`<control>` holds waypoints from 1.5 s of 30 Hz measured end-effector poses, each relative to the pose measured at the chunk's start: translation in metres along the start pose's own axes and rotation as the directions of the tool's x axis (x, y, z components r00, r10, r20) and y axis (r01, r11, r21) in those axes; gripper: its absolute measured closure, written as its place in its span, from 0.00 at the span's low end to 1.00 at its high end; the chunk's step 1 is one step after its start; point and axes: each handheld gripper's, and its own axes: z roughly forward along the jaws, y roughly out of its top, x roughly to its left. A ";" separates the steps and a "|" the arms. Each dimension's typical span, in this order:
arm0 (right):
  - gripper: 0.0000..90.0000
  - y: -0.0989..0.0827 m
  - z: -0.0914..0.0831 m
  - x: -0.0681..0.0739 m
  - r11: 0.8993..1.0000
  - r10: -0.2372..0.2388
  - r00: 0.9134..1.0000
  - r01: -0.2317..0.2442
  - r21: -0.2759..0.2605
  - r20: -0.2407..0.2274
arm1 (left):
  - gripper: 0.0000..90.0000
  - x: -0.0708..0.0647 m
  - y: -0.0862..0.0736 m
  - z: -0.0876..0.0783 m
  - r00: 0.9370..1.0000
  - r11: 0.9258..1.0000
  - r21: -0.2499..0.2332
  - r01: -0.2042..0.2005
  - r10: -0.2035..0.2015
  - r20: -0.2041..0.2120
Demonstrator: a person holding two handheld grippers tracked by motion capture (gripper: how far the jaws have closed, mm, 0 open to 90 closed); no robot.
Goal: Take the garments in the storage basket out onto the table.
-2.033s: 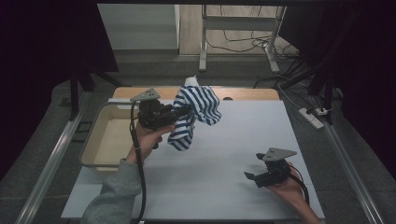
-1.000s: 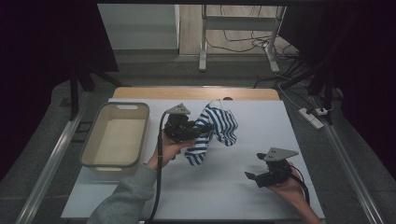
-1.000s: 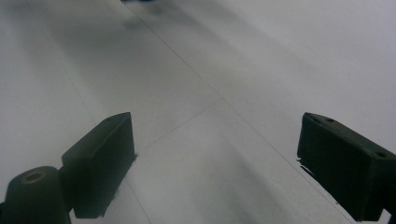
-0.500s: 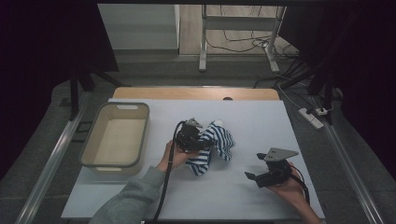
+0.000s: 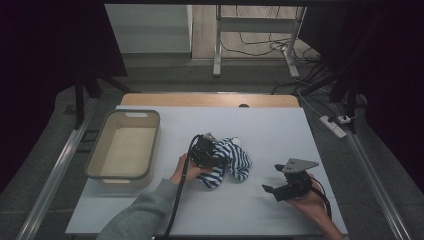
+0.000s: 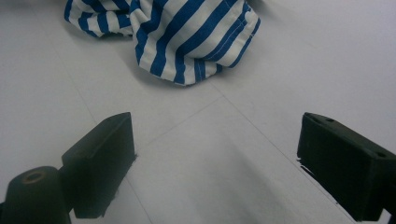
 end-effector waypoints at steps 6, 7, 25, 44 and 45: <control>0.12 0.000 -0.001 0.000 1.000 -0.001 1.000 0.001 -0.001 0.001 | 0.23 -0.001 0.000 -0.009 1.000 0.999 -0.053 -0.012 0.012 0.006; 0.12 0.000 -0.001 0.000 1.000 0.001 1.000 -0.001 -0.004 0.001 | 0.17 -0.001 0.001 -0.012 1.000 0.998 -0.063 -0.022 0.022 -0.001; 0.12 0.000 -0.005 -0.001 0.999 0.023 1.000 -0.023 -0.032 -0.017 | 0.12 -0.015 -0.002 -0.064 0.998 0.984 -0.168 -0.062 0.060 -0.019; 0.12 -0.003 -0.011 -0.004 0.996 0.064 0.998 -0.064 -0.063 0.002 | 0.13 -0.010 -0.065 -0.131 0.989 0.971 -0.238 -0.029 -0.007 -0.148; 0.12 -0.003 -0.012 -0.004 0.995 0.068 0.998 -0.068 -0.071 0.000 | 0.13 -0.009 -0.070 -0.134 0.989 0.970 -0.243 -0.021 -0.015 -0.146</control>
